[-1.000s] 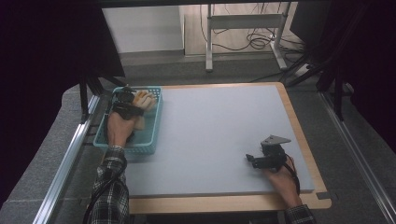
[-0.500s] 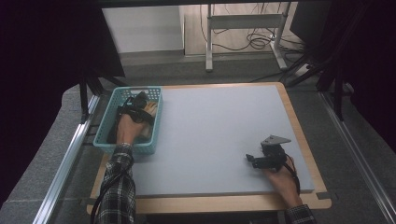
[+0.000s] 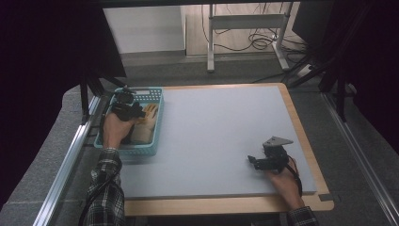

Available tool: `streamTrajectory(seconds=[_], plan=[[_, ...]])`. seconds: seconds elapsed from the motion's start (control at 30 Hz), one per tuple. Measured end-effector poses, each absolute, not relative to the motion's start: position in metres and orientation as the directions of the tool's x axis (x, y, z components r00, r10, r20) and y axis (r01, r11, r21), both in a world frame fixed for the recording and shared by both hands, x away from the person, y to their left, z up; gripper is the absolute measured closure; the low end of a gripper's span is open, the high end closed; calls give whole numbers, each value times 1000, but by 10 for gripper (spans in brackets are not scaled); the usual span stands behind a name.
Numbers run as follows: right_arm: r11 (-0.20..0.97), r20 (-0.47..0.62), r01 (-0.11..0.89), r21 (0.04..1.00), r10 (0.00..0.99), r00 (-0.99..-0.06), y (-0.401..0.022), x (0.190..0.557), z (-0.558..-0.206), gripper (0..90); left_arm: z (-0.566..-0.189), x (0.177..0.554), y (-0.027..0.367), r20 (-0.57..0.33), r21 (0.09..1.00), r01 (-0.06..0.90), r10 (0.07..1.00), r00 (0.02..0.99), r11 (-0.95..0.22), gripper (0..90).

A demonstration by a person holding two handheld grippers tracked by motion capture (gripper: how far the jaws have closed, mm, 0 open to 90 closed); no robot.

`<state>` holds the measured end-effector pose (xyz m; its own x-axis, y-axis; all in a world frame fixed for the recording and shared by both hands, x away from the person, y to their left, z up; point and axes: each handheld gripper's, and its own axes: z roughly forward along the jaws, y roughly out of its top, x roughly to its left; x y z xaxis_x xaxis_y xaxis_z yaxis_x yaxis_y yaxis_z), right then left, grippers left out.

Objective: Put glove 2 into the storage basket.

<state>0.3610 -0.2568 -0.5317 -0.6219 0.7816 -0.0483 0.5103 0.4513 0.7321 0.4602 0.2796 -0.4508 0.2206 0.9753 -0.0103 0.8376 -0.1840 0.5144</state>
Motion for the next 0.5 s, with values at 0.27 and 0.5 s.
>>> streamTrajectory(seconds=[0.27, 0.5], plan=[[451, -48, 510, 732, 782, -622, -257, 361, -532, 175, -486, 471, 289, -23, 417, 897, 986, 168, -143, 820], [451, -48, 510, 732, 781, -622, -257, 361, -532, 175, -496, 476, 267, -23, 410, 889, 972, 233, -203, 873]])
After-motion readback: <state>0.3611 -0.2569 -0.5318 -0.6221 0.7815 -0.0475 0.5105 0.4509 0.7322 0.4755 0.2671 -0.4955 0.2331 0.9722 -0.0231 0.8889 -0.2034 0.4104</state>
